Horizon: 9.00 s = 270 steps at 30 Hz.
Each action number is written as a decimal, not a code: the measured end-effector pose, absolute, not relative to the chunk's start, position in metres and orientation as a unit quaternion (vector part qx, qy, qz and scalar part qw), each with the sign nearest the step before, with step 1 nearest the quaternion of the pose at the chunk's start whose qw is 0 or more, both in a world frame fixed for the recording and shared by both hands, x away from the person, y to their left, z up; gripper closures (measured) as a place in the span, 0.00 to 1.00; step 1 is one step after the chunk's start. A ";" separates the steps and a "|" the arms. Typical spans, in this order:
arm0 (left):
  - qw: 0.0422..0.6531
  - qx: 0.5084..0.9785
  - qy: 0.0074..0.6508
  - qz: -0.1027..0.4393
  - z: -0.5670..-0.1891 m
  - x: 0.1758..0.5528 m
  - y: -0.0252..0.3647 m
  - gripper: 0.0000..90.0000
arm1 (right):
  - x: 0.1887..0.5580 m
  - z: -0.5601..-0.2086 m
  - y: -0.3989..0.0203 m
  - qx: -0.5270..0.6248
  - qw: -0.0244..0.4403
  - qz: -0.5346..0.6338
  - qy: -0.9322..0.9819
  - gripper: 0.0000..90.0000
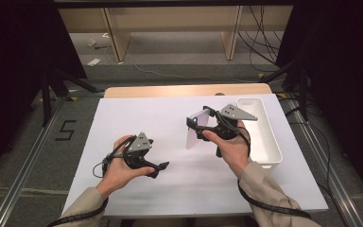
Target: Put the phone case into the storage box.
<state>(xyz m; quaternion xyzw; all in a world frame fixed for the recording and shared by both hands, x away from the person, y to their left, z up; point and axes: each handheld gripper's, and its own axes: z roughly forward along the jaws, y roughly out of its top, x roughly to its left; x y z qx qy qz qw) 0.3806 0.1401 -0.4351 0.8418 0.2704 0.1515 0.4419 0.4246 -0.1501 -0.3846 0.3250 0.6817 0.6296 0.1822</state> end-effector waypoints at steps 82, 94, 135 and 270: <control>0.441 0.837 0.279 0.164 -0.442 0.386 0.160 0.08 | 0.439 -0.359 -0.212 0.375 0.249 0.625 0.638 0.21; 0.440 0.837 0.280 0.165 -0.442 0.386 0.160 0.09 | 0.440 -0.356 -0.220 0.383 0.259 0.623 0.631 0.21; 0.440 0.836 0.281 0.165 -0.442 0.387 0.160 0.09 | 0.444 -0.349 -0.246 0.412 0.295 0.608 0.612 0.21; 0.441 0.836 0.283 0.165 -0.442 0.387 0.161 0.10 | 0.452 -0.350 -0.299 0.469 0.354 0.566 0.579 0.21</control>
